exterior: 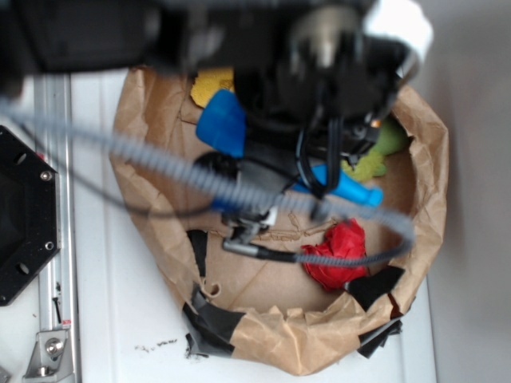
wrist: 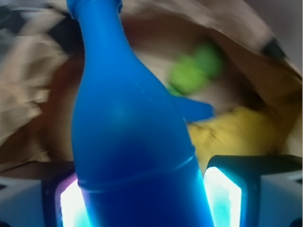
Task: Grab the blue bottle.
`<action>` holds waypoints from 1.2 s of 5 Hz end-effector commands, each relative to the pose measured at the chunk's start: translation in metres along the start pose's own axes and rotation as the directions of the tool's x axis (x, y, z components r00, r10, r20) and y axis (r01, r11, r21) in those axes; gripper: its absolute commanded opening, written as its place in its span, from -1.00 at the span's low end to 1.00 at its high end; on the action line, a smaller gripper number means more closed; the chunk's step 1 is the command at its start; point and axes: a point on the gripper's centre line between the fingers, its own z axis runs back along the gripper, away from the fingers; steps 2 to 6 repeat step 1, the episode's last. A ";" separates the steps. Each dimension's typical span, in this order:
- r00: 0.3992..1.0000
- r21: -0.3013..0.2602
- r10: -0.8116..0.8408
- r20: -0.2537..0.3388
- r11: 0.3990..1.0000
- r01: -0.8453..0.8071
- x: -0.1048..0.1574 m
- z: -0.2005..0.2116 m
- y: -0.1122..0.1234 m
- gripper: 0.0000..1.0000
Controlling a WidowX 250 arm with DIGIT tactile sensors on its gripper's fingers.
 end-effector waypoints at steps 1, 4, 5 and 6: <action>0.984 0.157 0.159 0.076 0.973 -0.169 -0.007 0.004 0.001 -1.00; 0.984 0.157 0.159 0.076 0.973 -0.169 -0.007 0.004 0.001 -1.00; 0.984 0.157 0.159 0.076 0.973 -0.169 -0.007 0.004 0.001 -1.00; 0.984 0.157 0.159 0.076 0.973 -0.169 -0.007 0.004 0.001 -1.00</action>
